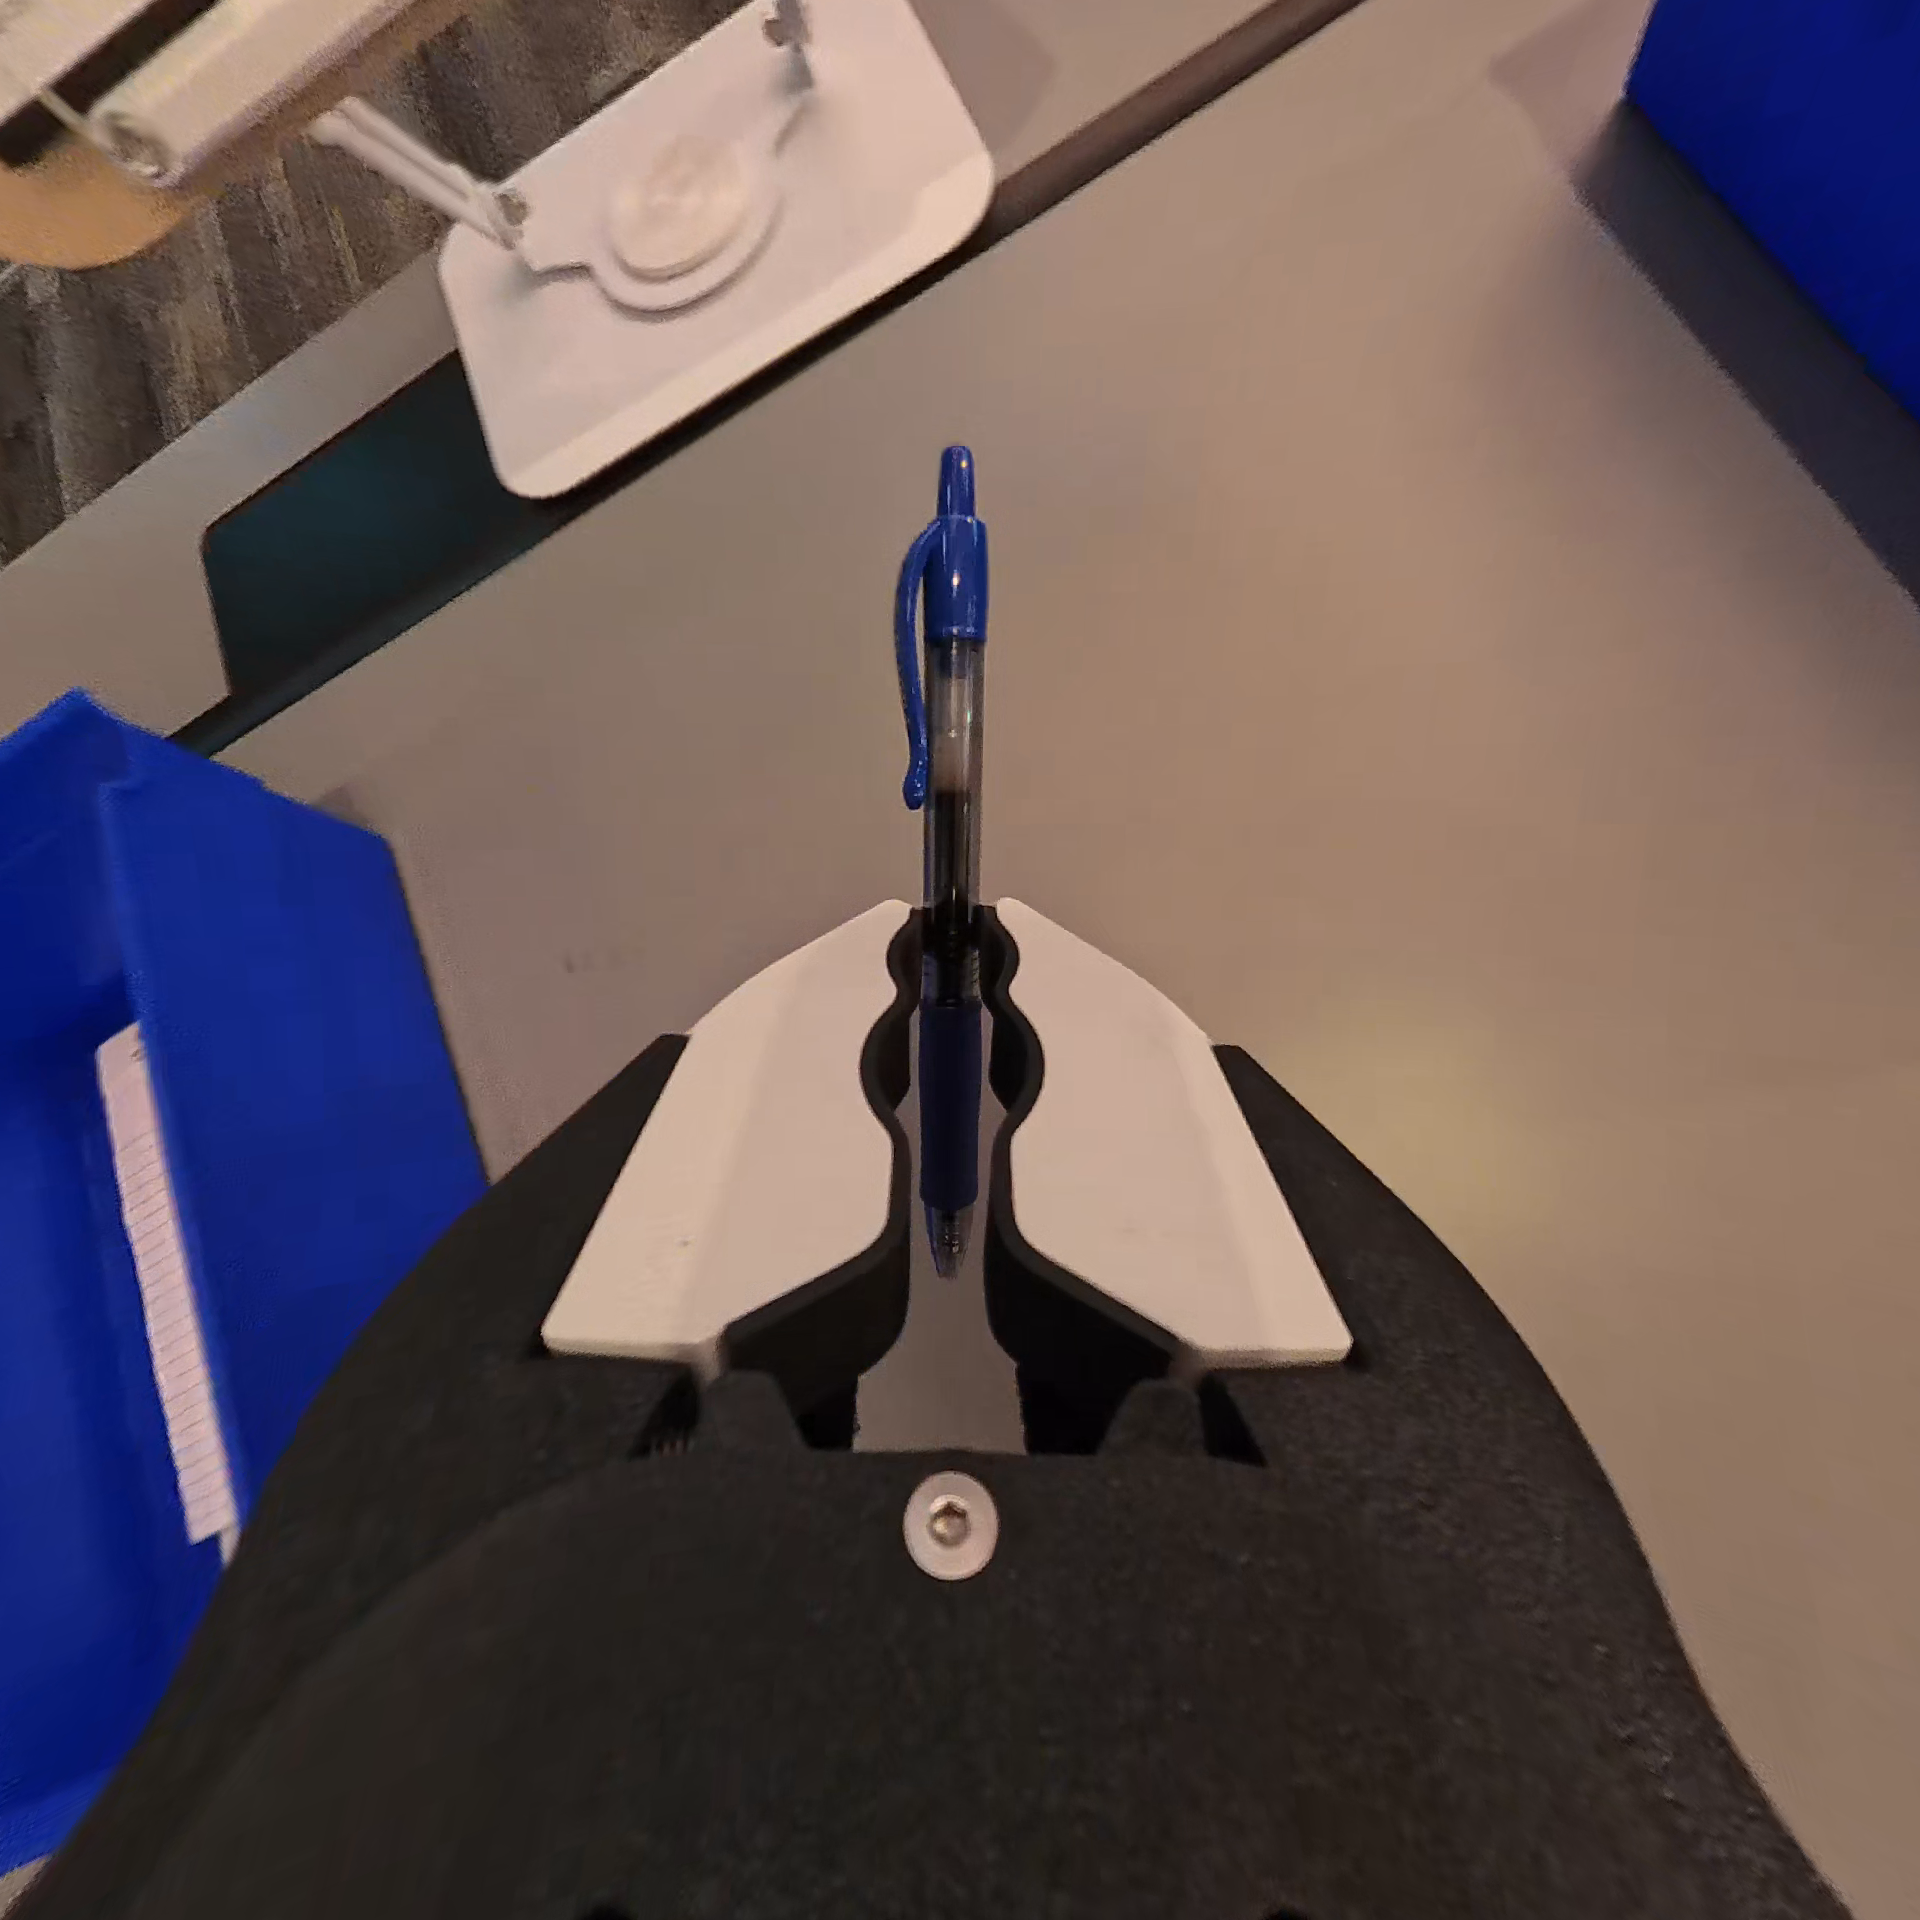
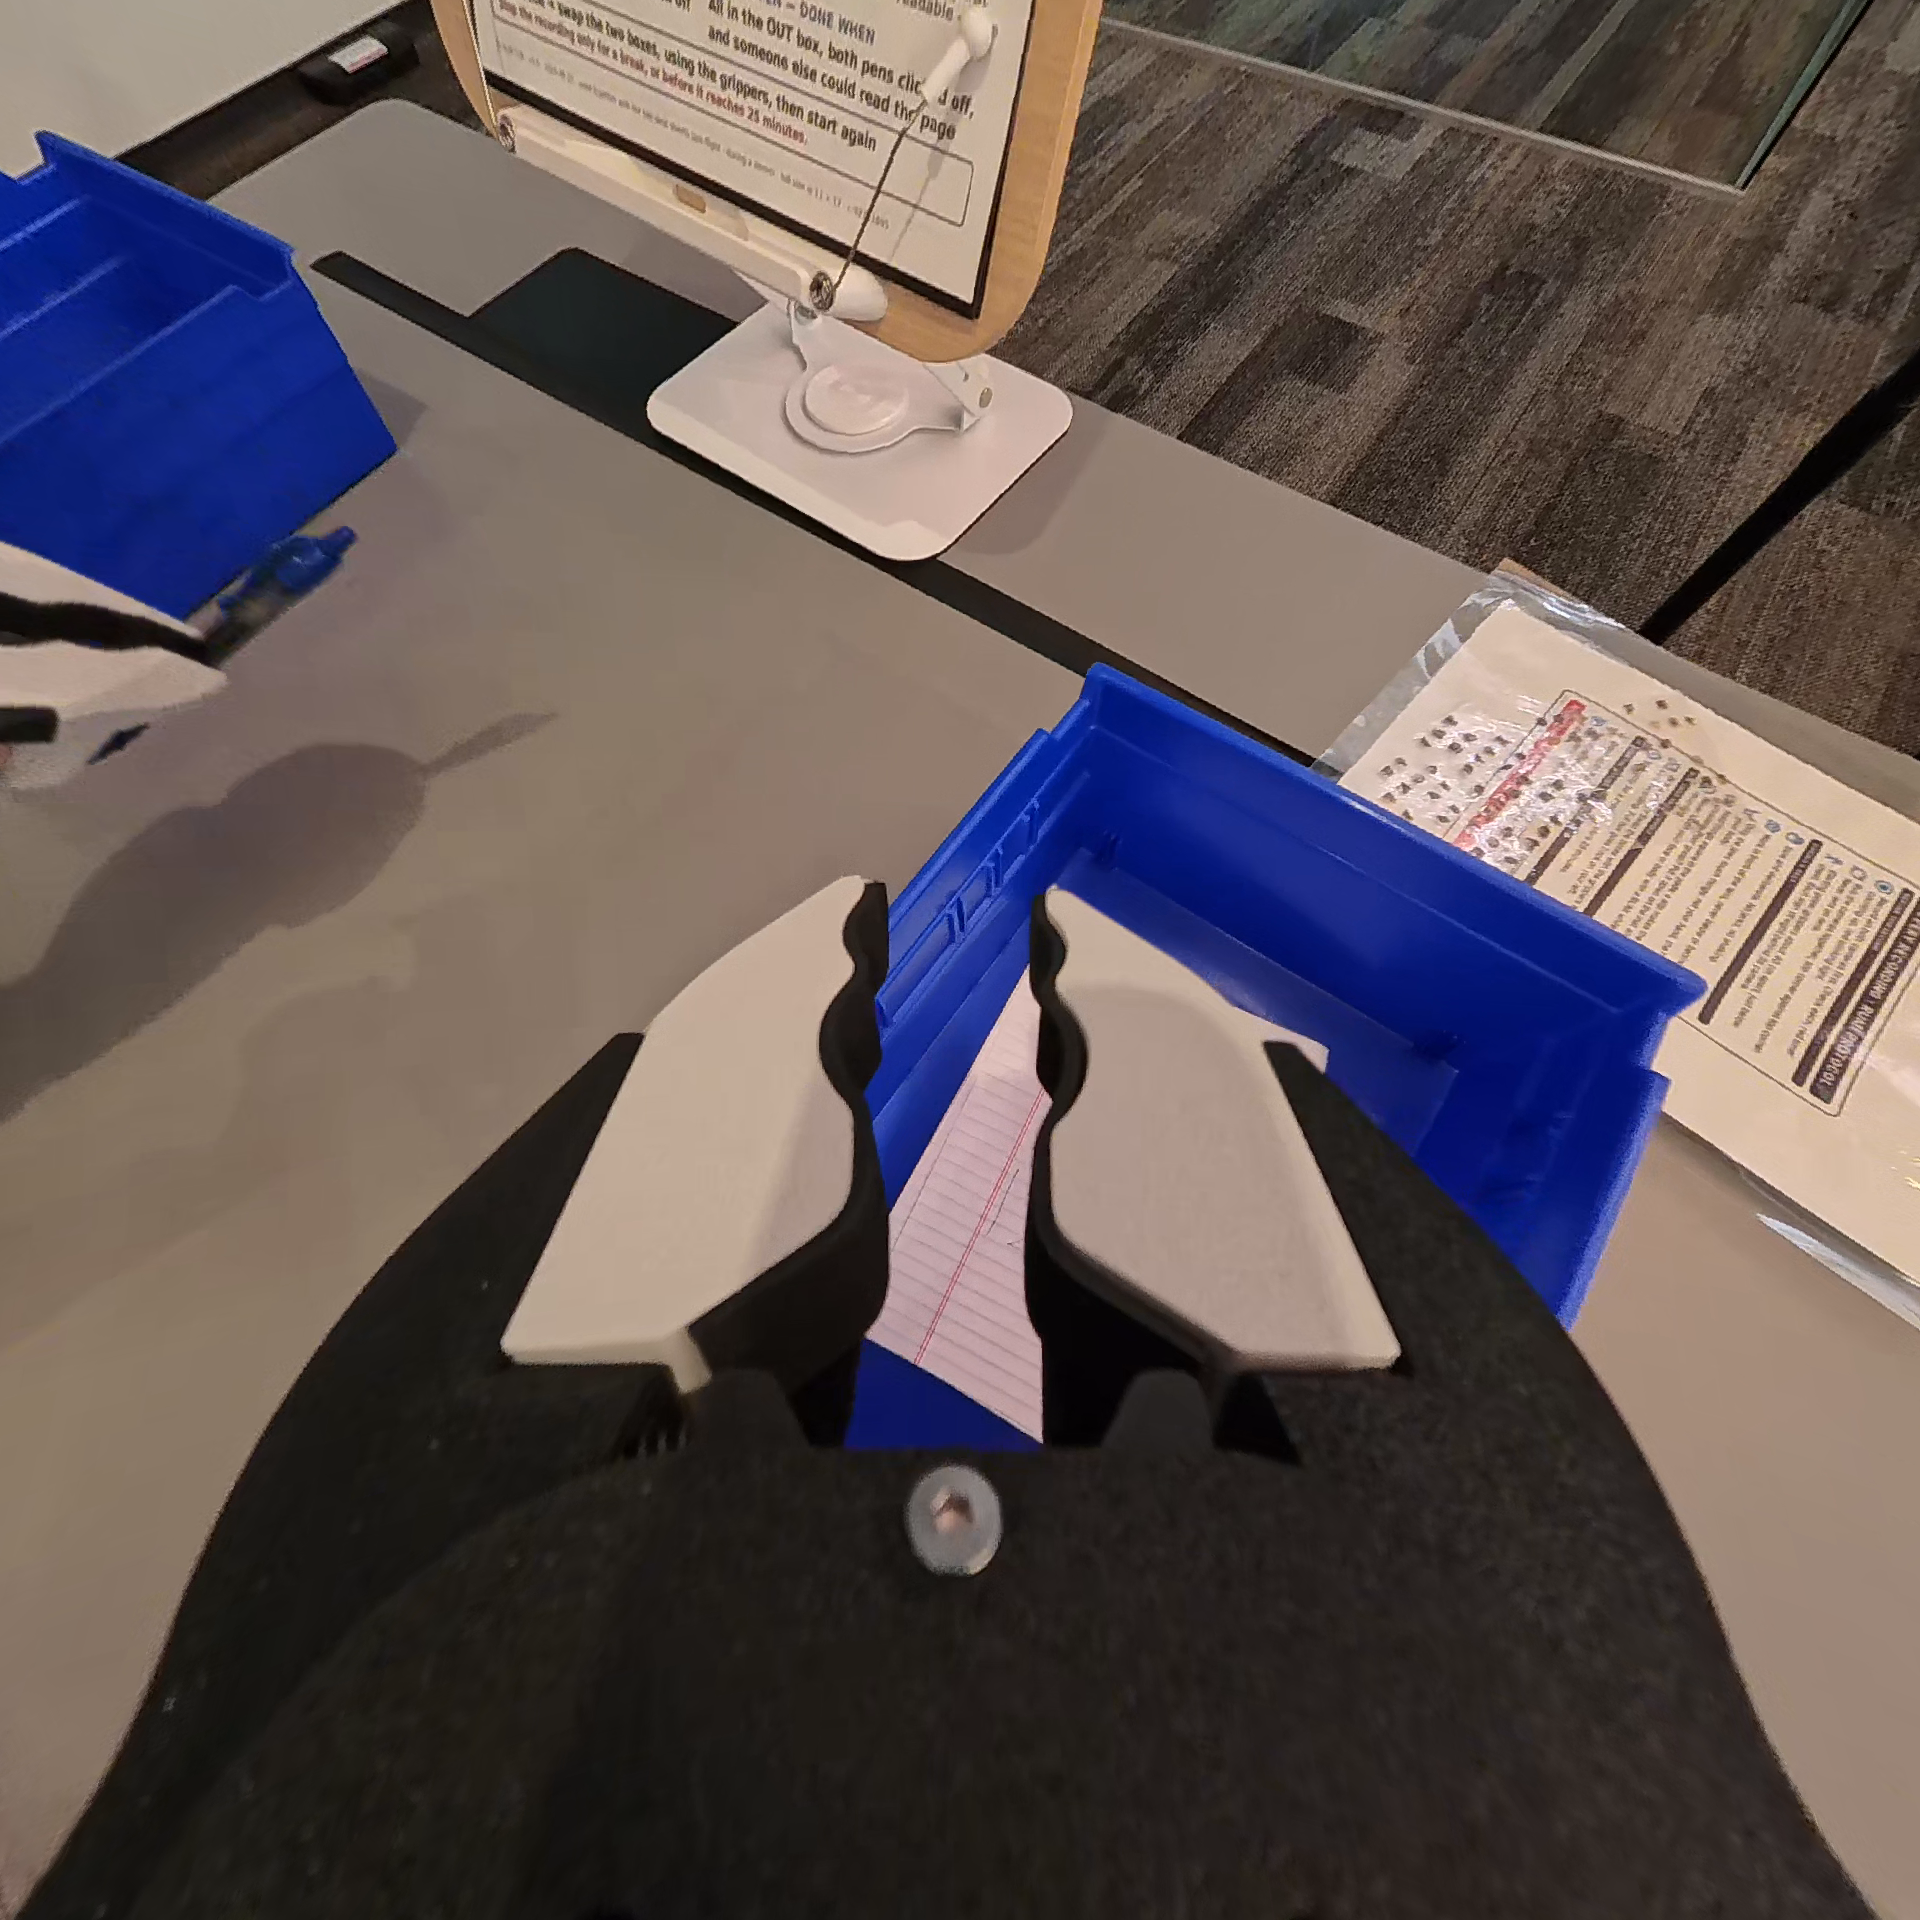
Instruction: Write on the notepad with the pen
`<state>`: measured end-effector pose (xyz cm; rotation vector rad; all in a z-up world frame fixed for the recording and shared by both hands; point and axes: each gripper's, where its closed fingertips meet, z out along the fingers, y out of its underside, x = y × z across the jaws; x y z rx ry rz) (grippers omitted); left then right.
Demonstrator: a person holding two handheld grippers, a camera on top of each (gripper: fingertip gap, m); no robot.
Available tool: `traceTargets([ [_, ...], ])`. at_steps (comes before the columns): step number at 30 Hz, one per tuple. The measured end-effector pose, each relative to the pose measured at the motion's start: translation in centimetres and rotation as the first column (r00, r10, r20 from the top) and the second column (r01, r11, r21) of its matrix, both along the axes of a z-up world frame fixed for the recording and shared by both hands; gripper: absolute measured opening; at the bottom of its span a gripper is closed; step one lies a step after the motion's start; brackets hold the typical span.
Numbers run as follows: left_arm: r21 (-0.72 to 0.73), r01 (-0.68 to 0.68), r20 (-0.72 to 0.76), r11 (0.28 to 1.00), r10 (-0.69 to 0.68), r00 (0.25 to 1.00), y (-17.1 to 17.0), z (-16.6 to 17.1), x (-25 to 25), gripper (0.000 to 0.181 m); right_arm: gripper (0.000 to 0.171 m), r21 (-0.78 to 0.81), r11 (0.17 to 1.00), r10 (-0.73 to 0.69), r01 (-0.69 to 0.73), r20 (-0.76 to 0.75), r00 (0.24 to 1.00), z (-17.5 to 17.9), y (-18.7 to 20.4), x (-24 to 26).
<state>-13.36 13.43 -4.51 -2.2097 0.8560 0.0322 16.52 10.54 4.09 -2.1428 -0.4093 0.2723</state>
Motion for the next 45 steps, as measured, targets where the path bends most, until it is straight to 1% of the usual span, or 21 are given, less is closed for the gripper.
traceTargets([
  [3, -0.014, 0.038, -0.029, 0.999, -0.038, 0.999, -0.9, -1.4, 2.3, 0.01, 0.026, -0.025, 1.0, 0.006, -0.006, 0.006, 1.0, -0.6, 0.0, 0.0],
  [7, -0.124, 0.07, -0.002, 0.99, -0.07, 0.998, -2.3, -4.1, 5.1, 0.01, 0.026, -0.052, 0.999, 0.009, -0.008, 0.009, 1.0, -1.3, 0.2, 0.2],
  [11, -0.233, 0.08, 0.071, 0.969, -0.065, 0.995, -3.3, -5.9, 7.7, 0.01, 0.026, -0.063, 0.998, 0.014, -0.014, 0.006, 1.0, -1.7, 0.1, 0.4],
  [14, -0.305, 0.088, 0.171, 0.948, -0.036, 0.985, -3.8, -6.7, 9.5, 0.01, 0.026, -0.056, 0.998, 0.012, -0.013, -0.01, 1.0, -1.6, 0.1, 0.6],
  [17, -0.346, 0.112, 0.265, 0.932, -0.018, 0.964, -4.4, -7.0, 11.4, 0.01, 0.026, -0.044, 0.999, 0.012, -0.013, -0.023, 1.0, -1.4, -0.1, 0.8],
  [20, -0.4, 0.127, 0.283, 0.908, -0.009, 0.959, -5.3, -8.1, 12.6, 0.01, 0.026, -0.04, 0.999, 0.019, -0.02, -0.036, 0.999, -1.3, -0.1, 0.8],
  [27, -0.432, 0.042, 0.215, 0.901, 0.058, 0.975, -5.0, -10.9, 12.6, 0.01, 0.026, -0.043, 0.998, 0.043, -0.045, -0.048, 0.998, -1.5, -0.1, 0.4],
  [33, -0.415, 0.013, 0.176, 0.91, 0.067, 0.982, -4.7, -11.0, 12.9, 0.01, 0.026, -0.046, 0.998, 0.045, -0.048, -0.061, 0.997, -1.7, -0.2, 0.6],
  [40, -0.426, 0.025, 0.204, 0.905, 0.069, 0.976, -4.7, -11.0, 12.9, 0.01, 0.026, -0.055, 0.998, 0.036, -0.04, -0.074, 0.997, -2.1, -0.3, 1.3],
  [42, -0.437, 0.035, 0.217, 0.899, 0.068, 0.974, -4.8, -10.9, 13.0, 0.013, 0.026, -0.058, 0.998, 0.032, -0.036, -0.075, 0.997, -2.1, -0.4, 1.5],
  [43, -0.437, 0.039, 0.22, 0.898, 0.065, 0.973, -4.7, -10.9, 13.0, 0.018, 0.026, -0.059, 0.998, 0.029, -0.033, -0.075, 0.997, -2.2, -0.4, 1.6],
  [44, -0.419, 0.029, 0.214, 0.908, 0.068, 0.974, -4.4, -10.7, 12.8, 0.025, 0.025, -0.064, 0.998, 0.02, -0.025, -0.082, 0.996, -2.2, -0.4, 1.7],
  [45, -0.381, 0.017, 0.209, 0.925, 0.068, 0.976, -4.0, -10.3, 12.5, 0.027, 0.025, -0.07, 0.997, 0.009, -0.015, -0.094, 0.996, -2.2, -0.3, 1.7],
])
